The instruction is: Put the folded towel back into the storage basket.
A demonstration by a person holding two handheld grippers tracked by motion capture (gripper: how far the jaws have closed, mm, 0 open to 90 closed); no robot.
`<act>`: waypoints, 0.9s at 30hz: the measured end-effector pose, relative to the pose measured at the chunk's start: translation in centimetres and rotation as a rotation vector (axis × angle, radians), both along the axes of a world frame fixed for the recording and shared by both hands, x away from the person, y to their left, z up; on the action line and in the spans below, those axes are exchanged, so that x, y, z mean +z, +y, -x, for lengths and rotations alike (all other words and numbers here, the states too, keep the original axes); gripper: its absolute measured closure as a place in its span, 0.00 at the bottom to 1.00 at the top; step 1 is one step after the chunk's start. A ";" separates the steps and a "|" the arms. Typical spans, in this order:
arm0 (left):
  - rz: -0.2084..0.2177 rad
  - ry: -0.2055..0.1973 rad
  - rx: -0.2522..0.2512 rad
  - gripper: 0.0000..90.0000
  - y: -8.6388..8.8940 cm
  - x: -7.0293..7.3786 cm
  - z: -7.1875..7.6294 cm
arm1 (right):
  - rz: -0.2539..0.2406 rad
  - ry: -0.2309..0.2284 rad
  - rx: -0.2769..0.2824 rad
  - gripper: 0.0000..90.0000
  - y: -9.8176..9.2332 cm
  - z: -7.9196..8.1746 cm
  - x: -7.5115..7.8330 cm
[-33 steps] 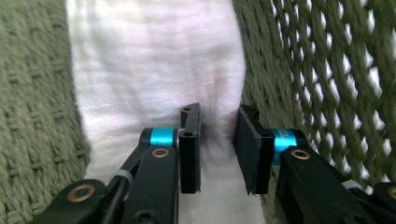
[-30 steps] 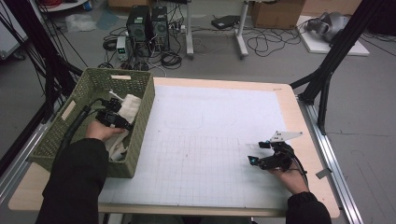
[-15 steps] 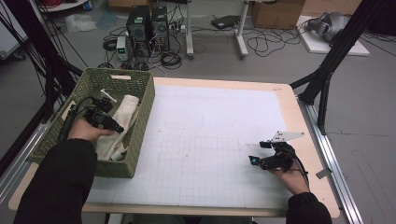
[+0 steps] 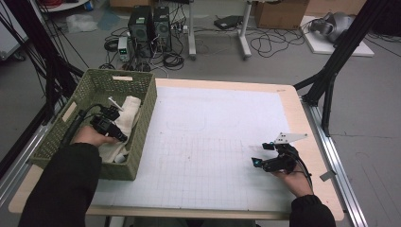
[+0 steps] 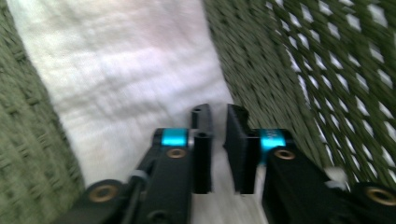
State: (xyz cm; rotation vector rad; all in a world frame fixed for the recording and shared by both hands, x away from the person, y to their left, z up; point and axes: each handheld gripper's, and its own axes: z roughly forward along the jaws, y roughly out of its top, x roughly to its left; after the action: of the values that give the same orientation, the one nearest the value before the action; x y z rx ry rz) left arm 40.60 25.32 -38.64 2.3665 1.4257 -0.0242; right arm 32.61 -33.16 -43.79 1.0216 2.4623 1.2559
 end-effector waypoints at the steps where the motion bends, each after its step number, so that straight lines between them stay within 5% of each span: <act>1: 0.008 -0.004 -0.005 0.85 0.2 0.4 0.2 | -0.001 0.000 0.000 0.16 0.0 0.0 0.0; 4: 0.077 0.011 -0.047 0.86 0.4 1.2 1.0 | 0.001 0.000 0.001 0.16 0.0 0.0 0.0; 10: -0.007 0.115 -0.115 0.87 -0.3 -0.8 1.4 | 0.005 -0.001 0.002 0.16 0.1 0.1 0.1; 15: 0.033 0.120 -0.126 0.87 -0.4 -1.6 1.3 | 0.001 0.001 0.000 0.16 0.1 0.1 0.1; 19: 0.017 0.063 -0.131 0.84 -0.4 -0.9 1.4 | -0.001 -0.001 -0.002 0.16 0.0 0.1 0.1; 27: 0.092 -0.108 -0.064 0.78 0.7 1.3 1.5 | -0.003 -0.009 -0.007 0.16 0.0 0.2 0.3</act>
State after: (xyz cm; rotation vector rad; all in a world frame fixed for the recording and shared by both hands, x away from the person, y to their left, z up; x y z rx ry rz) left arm 39.06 26.05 -37.38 2.3012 1.2720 0.0203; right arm 32.37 -33.18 -43.51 1.0221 2.4483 1.2595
